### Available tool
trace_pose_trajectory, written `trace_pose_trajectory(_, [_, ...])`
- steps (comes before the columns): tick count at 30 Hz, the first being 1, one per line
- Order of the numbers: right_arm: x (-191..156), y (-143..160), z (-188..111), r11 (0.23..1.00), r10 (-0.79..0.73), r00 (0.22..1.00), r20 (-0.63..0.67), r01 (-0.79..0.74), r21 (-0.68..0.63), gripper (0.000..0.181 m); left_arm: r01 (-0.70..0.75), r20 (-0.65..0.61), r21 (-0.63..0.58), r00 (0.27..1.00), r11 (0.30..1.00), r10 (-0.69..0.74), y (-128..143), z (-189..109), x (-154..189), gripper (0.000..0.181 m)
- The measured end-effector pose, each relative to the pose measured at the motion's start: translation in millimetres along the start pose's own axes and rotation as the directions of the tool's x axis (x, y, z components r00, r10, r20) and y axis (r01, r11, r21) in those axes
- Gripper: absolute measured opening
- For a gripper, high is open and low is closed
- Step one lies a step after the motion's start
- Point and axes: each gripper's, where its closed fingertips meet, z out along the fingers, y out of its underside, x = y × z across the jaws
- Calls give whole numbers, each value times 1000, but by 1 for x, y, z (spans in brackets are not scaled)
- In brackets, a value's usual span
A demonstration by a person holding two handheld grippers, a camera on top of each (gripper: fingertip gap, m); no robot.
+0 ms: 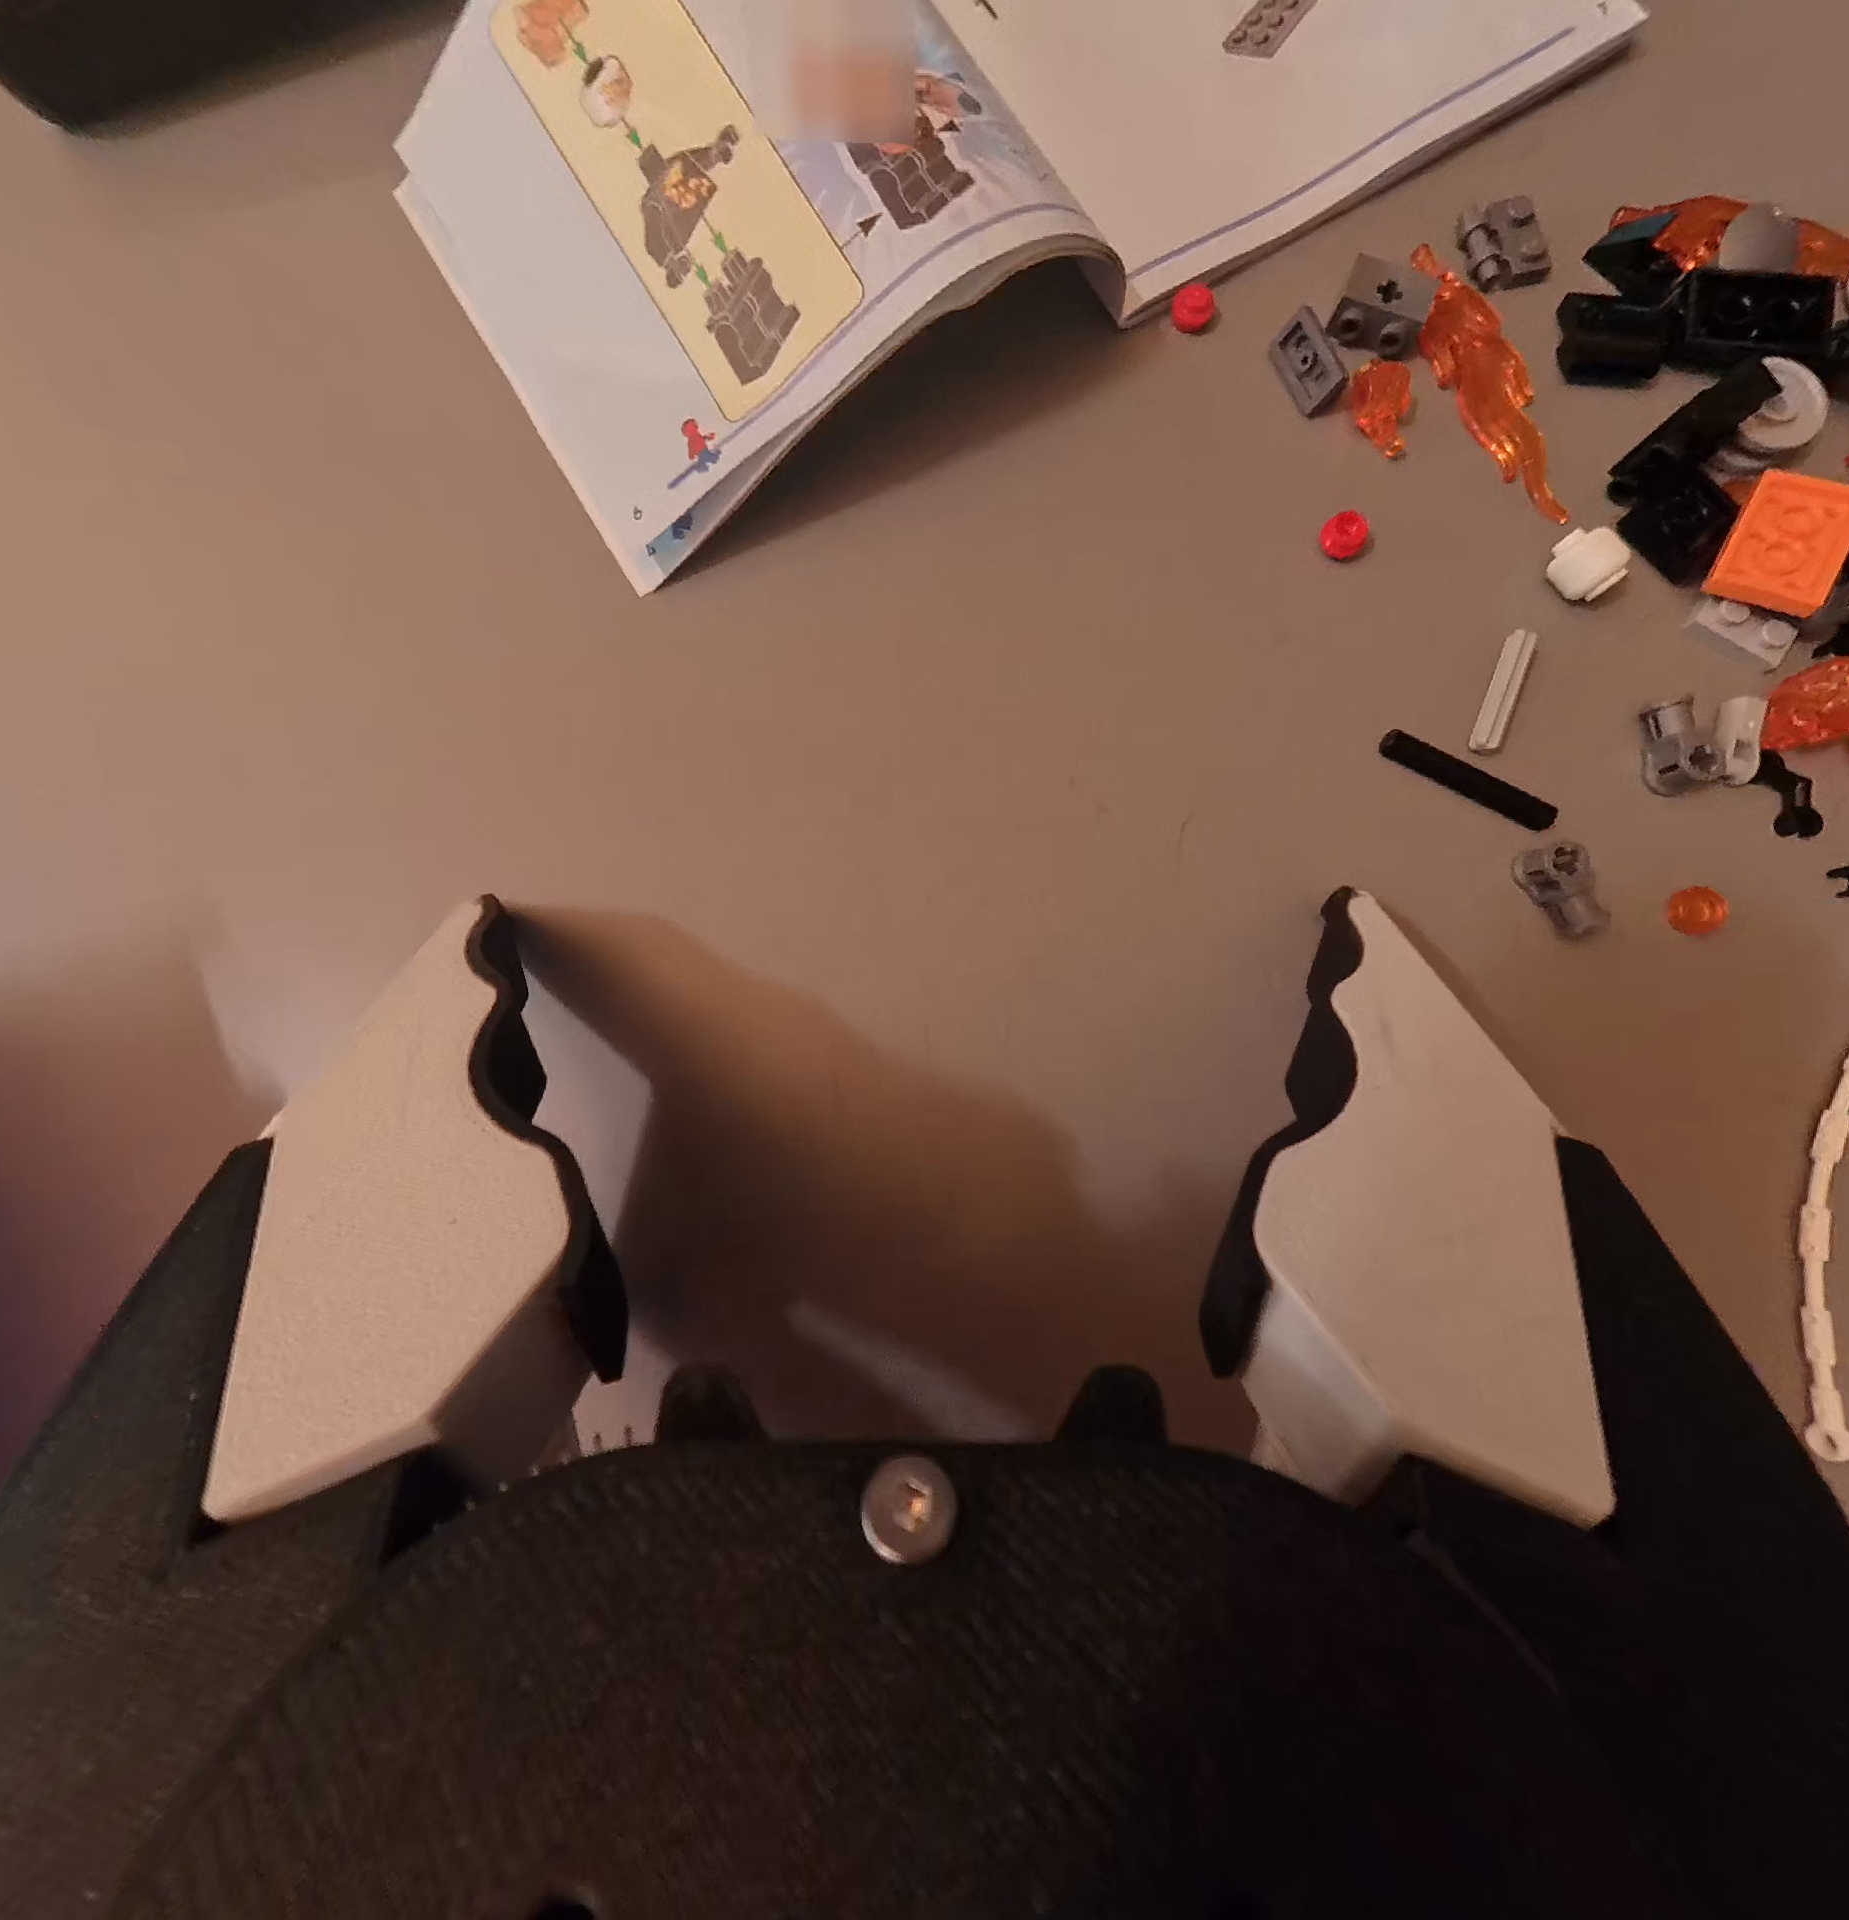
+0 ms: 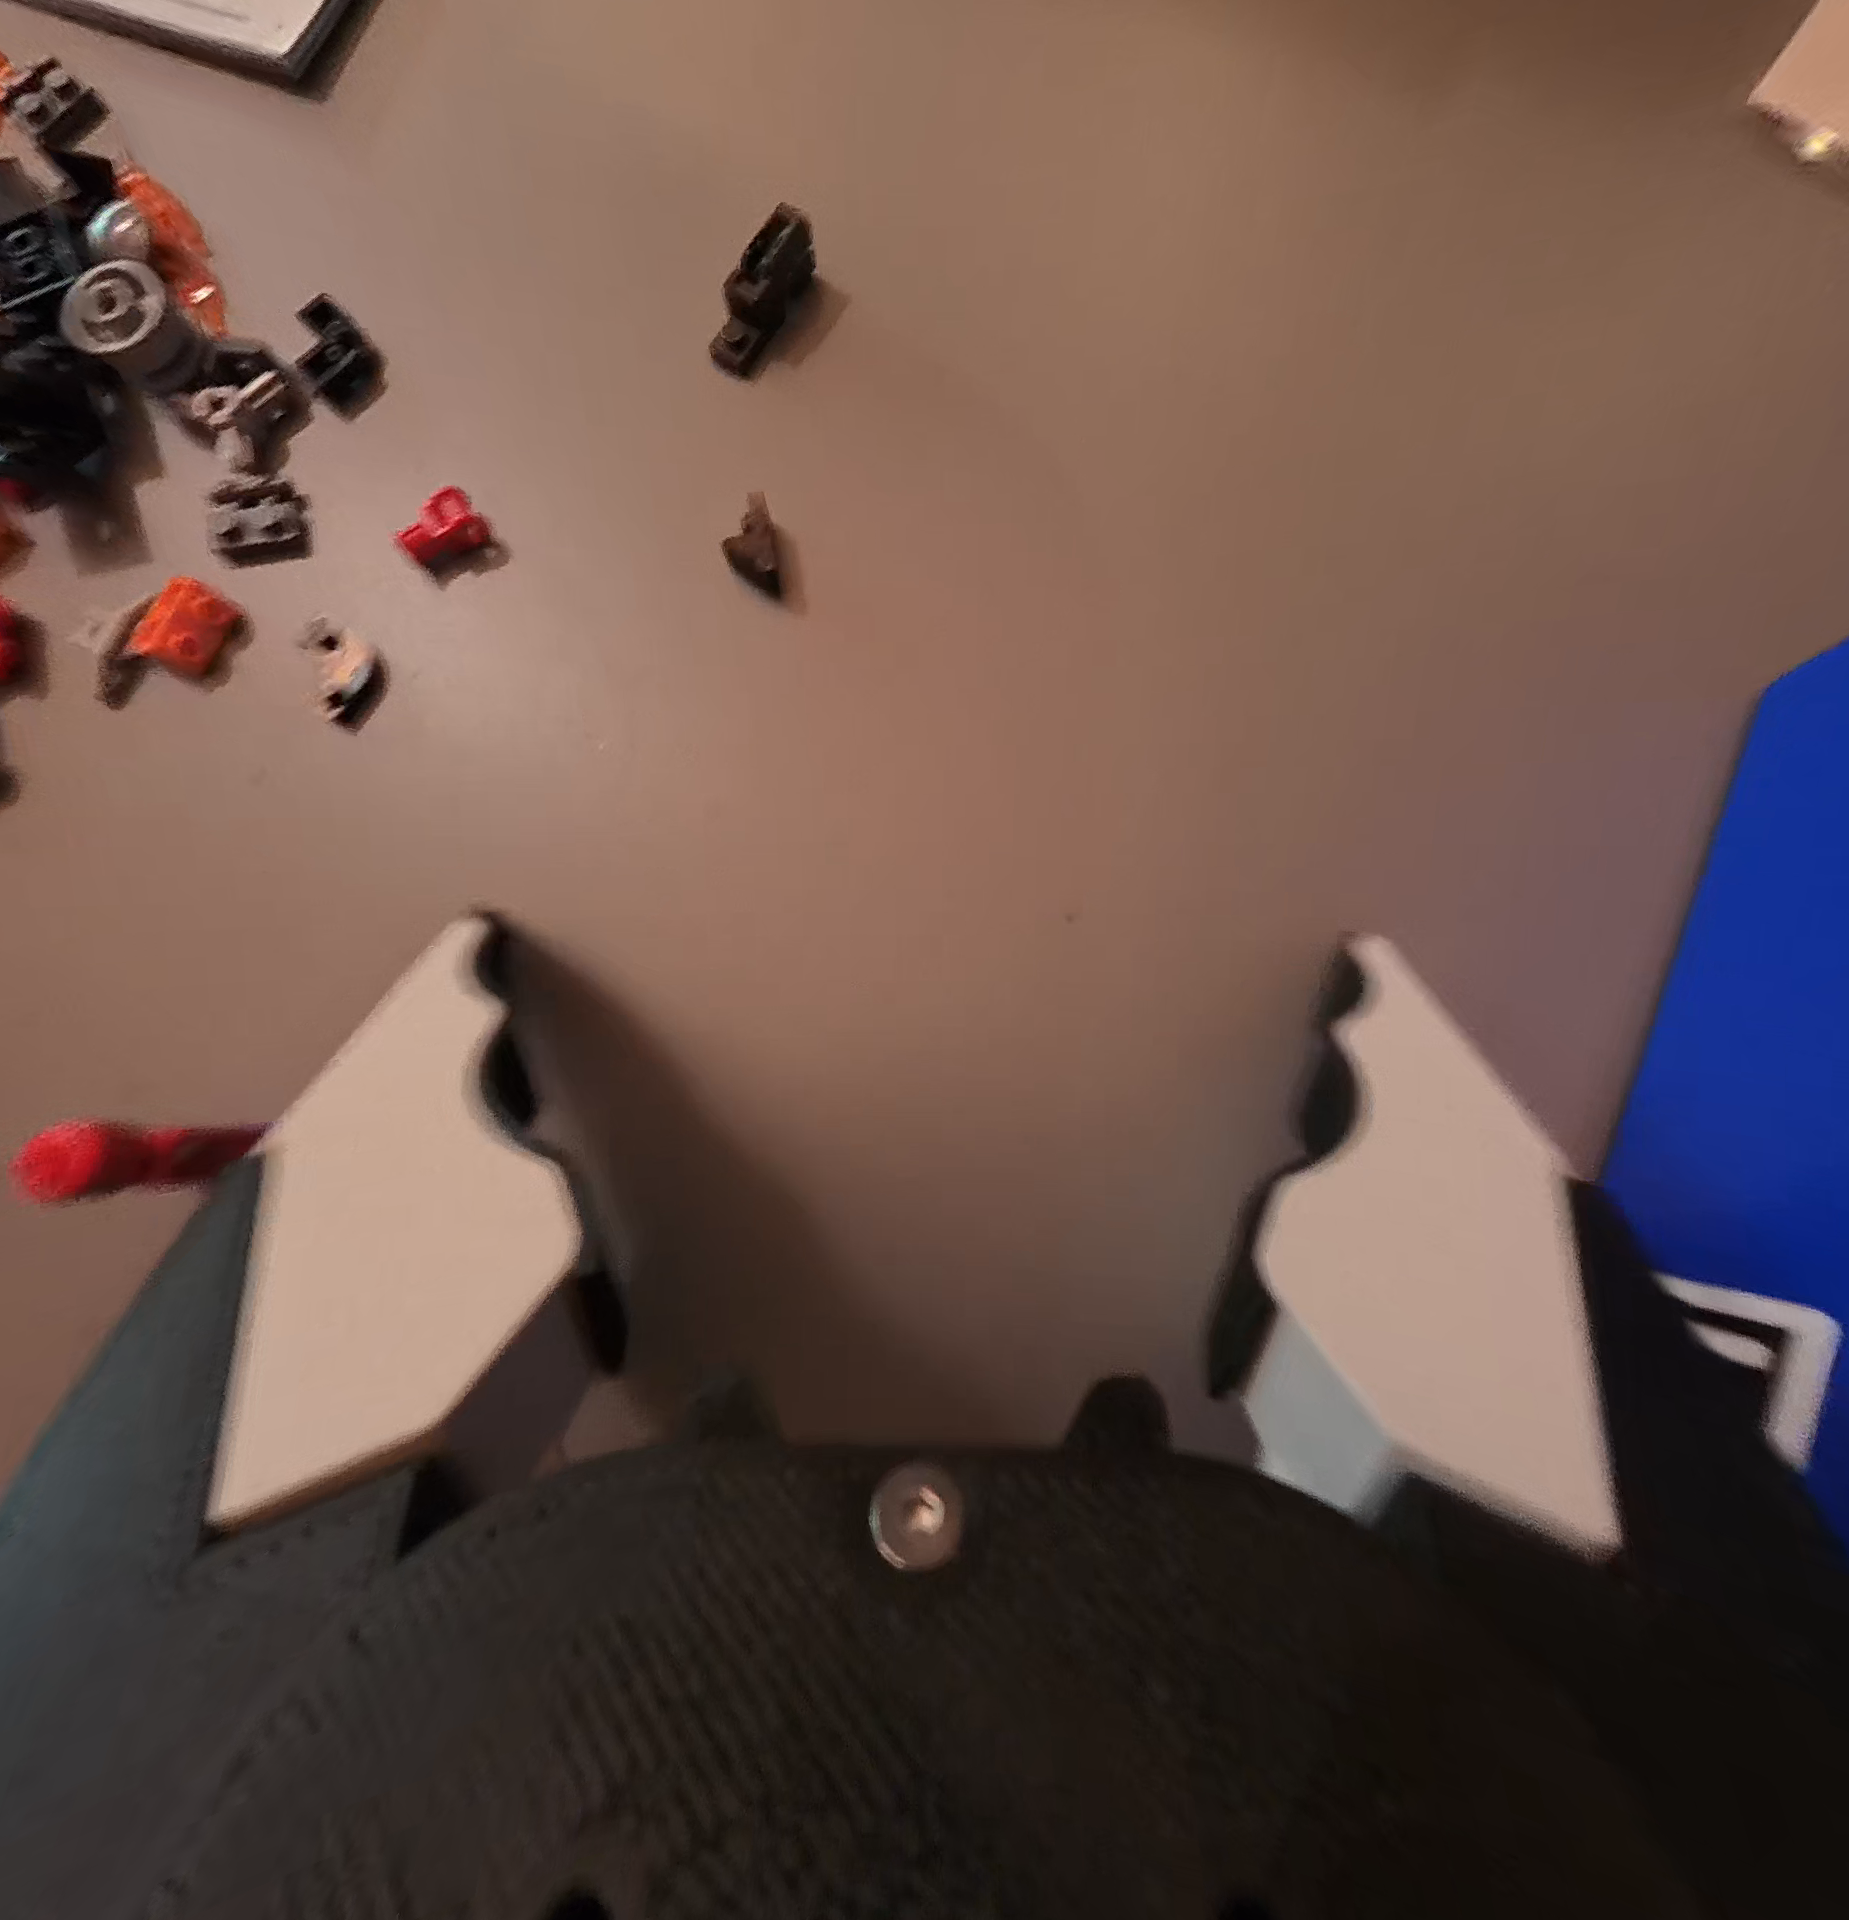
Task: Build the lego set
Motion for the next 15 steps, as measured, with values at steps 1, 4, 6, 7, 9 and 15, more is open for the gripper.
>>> trace_pose_trajectory(1, [-1,-3,-6,1000,-10,1000,2,10,-9,129,0,5,-23,1000,1000,1,1,-2,-1,145])
trace_pose_trajectory(4, [-1,-46,-41,971,-105,989,-108,125,202,104,-25,75,-6,997,1000,26,-11,-13,-8,105])
trace_pose_trajectory(6, [-6,-78,-70,919,-99,973,-209,169,355,92,-128,166,123,980,984,107,-40,-37,-2,89])
trace_pose_trajectory(7, [-12,-93,-84,885,-76,967,-242,177,431,80,-176,185,185,972,967,142,-55,-49,8,75])
trace_pose_trajectory(9, [-21,-120,-109,794,-5,950,-313,194,576,37,-256,239,282,952,925,190,-81,-66,28,56])
trace_pose_trajectory(15, [-74,-131,-88,719,-72,973,-218,203,664,2,-288,200,330,952,899,231,-91,-53,70,0])
